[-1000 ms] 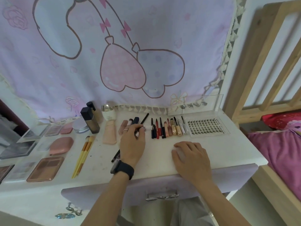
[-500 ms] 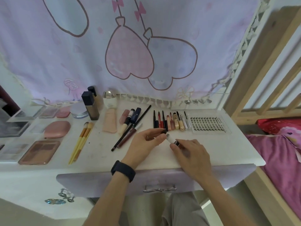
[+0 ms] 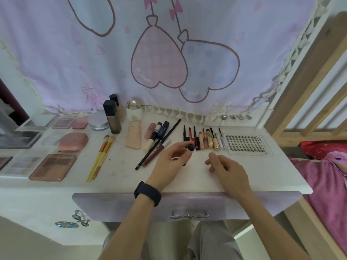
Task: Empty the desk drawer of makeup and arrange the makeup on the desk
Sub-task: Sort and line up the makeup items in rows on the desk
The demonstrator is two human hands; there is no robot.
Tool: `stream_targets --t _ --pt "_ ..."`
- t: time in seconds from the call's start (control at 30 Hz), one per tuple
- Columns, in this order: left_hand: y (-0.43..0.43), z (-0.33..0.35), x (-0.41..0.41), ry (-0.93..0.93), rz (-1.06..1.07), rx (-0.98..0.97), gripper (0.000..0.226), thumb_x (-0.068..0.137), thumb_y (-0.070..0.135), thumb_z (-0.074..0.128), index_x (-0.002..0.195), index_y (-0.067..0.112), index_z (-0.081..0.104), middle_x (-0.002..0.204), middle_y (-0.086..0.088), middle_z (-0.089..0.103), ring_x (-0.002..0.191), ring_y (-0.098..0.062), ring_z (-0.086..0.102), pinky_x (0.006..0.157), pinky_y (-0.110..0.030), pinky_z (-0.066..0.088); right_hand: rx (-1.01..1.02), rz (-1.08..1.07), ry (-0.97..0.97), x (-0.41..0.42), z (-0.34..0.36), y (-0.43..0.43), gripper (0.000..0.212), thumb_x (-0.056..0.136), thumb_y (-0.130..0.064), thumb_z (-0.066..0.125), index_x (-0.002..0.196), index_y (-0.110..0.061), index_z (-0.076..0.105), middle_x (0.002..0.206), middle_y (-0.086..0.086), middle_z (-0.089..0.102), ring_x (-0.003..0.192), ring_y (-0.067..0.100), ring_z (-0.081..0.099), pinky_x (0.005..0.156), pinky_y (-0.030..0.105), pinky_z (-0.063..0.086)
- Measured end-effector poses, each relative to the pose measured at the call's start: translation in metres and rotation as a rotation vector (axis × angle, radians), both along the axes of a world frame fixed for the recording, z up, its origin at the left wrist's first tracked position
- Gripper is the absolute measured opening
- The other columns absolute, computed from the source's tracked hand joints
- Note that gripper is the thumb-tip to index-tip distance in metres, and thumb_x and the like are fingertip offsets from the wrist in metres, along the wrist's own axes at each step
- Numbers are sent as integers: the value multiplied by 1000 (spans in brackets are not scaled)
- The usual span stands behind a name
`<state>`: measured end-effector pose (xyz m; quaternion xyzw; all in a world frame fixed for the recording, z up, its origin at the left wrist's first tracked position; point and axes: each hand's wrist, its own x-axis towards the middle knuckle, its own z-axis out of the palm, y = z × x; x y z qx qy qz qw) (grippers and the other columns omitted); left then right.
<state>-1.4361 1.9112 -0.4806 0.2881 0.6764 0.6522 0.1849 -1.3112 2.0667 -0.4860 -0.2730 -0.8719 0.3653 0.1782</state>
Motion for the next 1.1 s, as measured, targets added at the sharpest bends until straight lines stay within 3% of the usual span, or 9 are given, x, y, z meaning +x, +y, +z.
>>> stream_targets --t 0.13,0.27,0.47,0.6,0.77,0.83,0.97,1.1 --pt "1 -3 4 145 -83 -143 27 88 36 74 110 52 70 100 23 69 85 -3 64 78 -16 51 -79 76 -88 -15 10 -5 69 79 -93 20 77 -41 66 73 -19 68 68 1 60 67 27 41" --pt "6 -6 10 176 -2 -197 32 82 42 78 112 44 68 97 25 68 86 -1 62 74 -11 46 -48 56 -64 -17 -2 -3 53 96 -72 35 67 -35 58 59 -14 57 55 2 49 62 29 37" --pt "6 -9 11 233 43 -258 9 90 46 67 99 50 67 91 31 65 82 2 59 69 -8 42 -337 76 95 -11 -6 10 47 104 -47 40 64 -32 60 59 -12 51 55 5 40 65 32 34" --pt "4 -7 11 208 12 -206 29 85 45 74 112 51 65 93 27 67 78 -2 62 71 -11 47 -214 90 59 -9 -7 6 46 94 -62 35 66 -31 53 59 -10 51 54 4 41 63 32 36" --pt "4 -10 10 255 25 -231 10 94 41 64 102 42 71 86 24 69 71 -1 56 65 -13 43 -86 57 -21 -13 -9 -1 62 89 -76 19 73 -28 54 68 -1 59 55 3 47 62 32 38" --pt "5 -10 11 269 25 -255 14 98 43 57 100 38 70 81 22 69 70 0 57 63 -12 42 -49 43 -41 -17 -9 -3 70 89 -84 15 69 -26 50 59 -3 52 54 4 46 59 31 35" --pt "11 -14 15 354 59 -348 28 104 44 41 91 27 59 68 9 59 62 -7 53 55 -18 37 7 30 -56 -21 -10 -4 61 89 -82 16 63 -43 55 52 -15 51 56 -2 49 58 29 31" --pt "23 -18 22 555 110 -531 33 106 32 31 81 16 45 57 2 47 49 -19 41 48 -36 34 41 41 -13 -15 -15 -5 66 90 -76 19 59 -23 41 50 -8 41 51 7 40 55 32 31"
